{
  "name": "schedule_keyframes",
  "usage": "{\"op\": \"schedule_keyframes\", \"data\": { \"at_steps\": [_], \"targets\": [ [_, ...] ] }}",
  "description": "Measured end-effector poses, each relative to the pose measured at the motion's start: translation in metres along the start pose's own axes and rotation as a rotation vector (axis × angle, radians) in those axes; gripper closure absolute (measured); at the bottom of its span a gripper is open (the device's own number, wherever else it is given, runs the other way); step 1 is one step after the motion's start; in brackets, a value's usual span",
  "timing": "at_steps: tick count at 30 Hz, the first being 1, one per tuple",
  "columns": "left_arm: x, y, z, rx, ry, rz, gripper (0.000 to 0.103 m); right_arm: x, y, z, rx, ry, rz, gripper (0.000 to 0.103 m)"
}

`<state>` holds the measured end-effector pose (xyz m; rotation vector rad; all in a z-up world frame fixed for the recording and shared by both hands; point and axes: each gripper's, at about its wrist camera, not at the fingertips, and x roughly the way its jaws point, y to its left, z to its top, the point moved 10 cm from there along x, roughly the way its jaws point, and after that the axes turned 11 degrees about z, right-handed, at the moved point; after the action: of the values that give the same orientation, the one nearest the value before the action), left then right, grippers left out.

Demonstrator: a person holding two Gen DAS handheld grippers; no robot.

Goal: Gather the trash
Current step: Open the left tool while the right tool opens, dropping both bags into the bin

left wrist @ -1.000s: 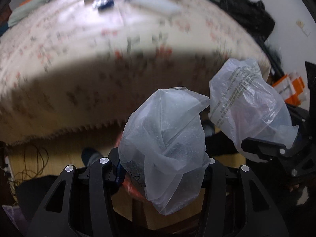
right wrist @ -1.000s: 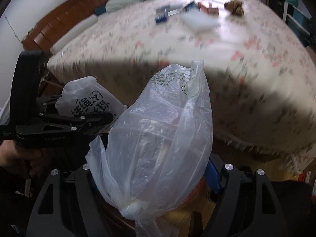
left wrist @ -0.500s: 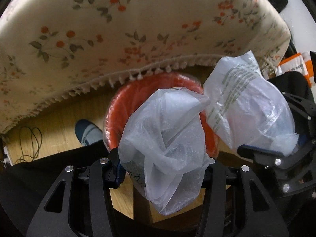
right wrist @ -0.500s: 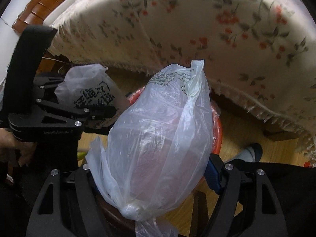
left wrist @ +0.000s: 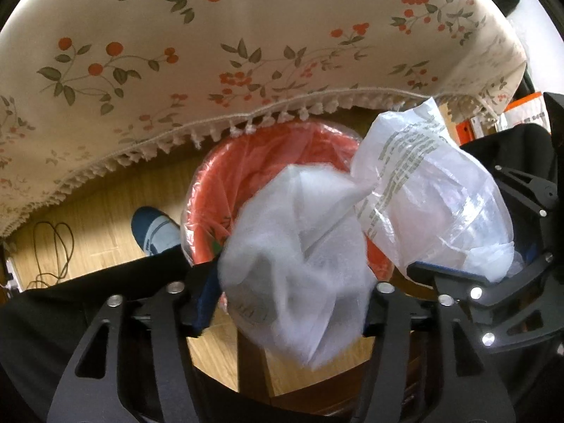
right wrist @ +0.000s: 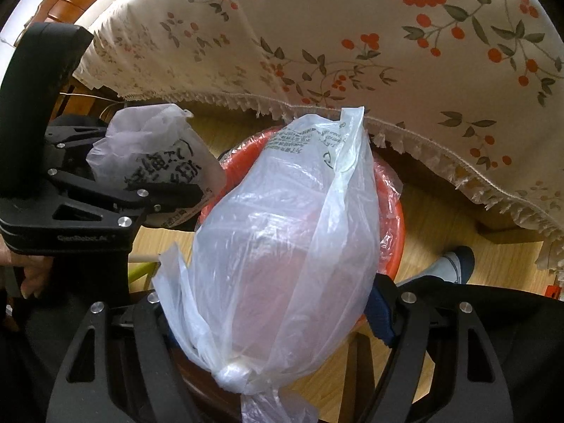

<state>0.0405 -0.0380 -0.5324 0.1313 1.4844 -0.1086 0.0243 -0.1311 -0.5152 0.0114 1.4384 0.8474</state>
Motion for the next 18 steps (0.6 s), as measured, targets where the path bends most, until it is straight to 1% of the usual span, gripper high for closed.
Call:
{"op": "schedule_keyframes", "data": {
  "at_steps": [2,16,18],
  "targets": [
    [0.0,0.002,0.002,-0.005,-0.005,0.001,0.036,0.003,0.0,0.0,0.001,0.006,-0.002,0.026],
    [-0.006,0.011,0.005,-0.056,-0.026,-0.004,0.035,0.019,0.0,0.002,-0.008,0.045,-0.017,0.025],
    [-0.006,0.011,0.005,-0.058,-0.028,0.0,0.035,0.021,0.0,0.002,-0.011,0.047,-0.018,0.023]
  ]
}}
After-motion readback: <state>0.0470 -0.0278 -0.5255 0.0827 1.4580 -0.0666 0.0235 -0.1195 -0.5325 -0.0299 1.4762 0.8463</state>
